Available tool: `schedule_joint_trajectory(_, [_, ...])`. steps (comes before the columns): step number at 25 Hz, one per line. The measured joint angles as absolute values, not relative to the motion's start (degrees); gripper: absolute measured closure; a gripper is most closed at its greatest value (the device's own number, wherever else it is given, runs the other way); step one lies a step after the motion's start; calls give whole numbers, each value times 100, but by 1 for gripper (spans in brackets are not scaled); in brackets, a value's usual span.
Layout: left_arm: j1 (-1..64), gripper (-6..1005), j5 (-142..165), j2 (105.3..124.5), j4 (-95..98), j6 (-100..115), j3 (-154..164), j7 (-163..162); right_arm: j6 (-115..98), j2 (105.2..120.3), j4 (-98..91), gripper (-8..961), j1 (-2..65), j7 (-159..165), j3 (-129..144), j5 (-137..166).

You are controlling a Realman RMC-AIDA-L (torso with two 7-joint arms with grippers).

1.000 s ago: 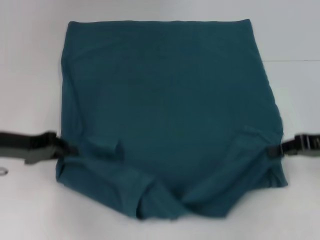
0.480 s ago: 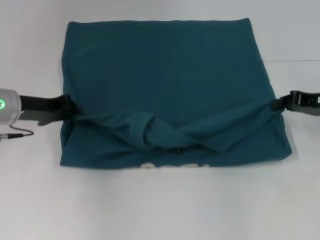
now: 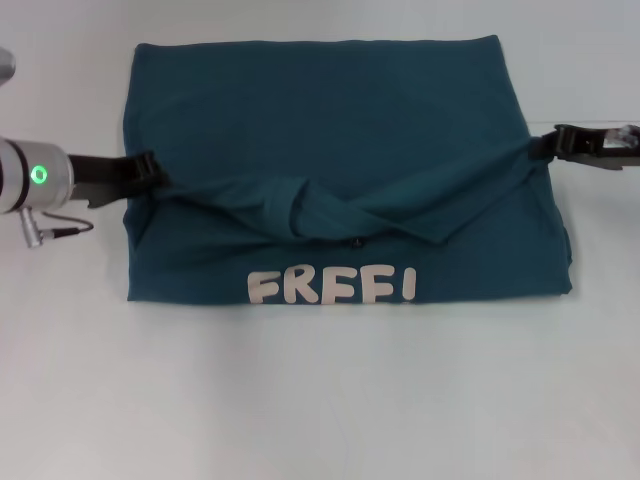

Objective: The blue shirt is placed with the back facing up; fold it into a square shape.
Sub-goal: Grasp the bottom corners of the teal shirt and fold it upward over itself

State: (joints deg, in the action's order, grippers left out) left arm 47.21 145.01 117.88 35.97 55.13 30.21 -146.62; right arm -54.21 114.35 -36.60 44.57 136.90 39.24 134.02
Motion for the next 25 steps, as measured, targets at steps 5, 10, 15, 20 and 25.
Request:
schedule_joint_trajectory(5, [4815, 973, 14502, 11797, 3516, 5037, 3120, -14628, -4818, 11435, -3359, 903, 4663, 13692, 4203, 13410])
schedule_joint_trajectory(10, [4852, 973, 14501, 11810, 3465, 4420, 3375, -14622, -4481, 11434, -3228, 903, 4736, 13693, 4226, 13421])
schedule_joint_trajectory(15, [4932, 972, 14515, 11827, 3463, 4151, 3391, -14622, -4416, 11380, -3211, 903, 4853, 13694, 4275, 13423])
schedule_joint_trajectory(20, [4992, 972, 14541, 11834, 3460, 4035, 3400, -14622, -4304, 11364, -3201, 903, 4972, 13693, 4311, 13445])
schedule_joint_trajectory(25, [5007, 973, 14545, 11849, 3446, 3935, 3402, -14625, -4248, 11359, -3199, 902, 5024, 13693, 4345, 13455])
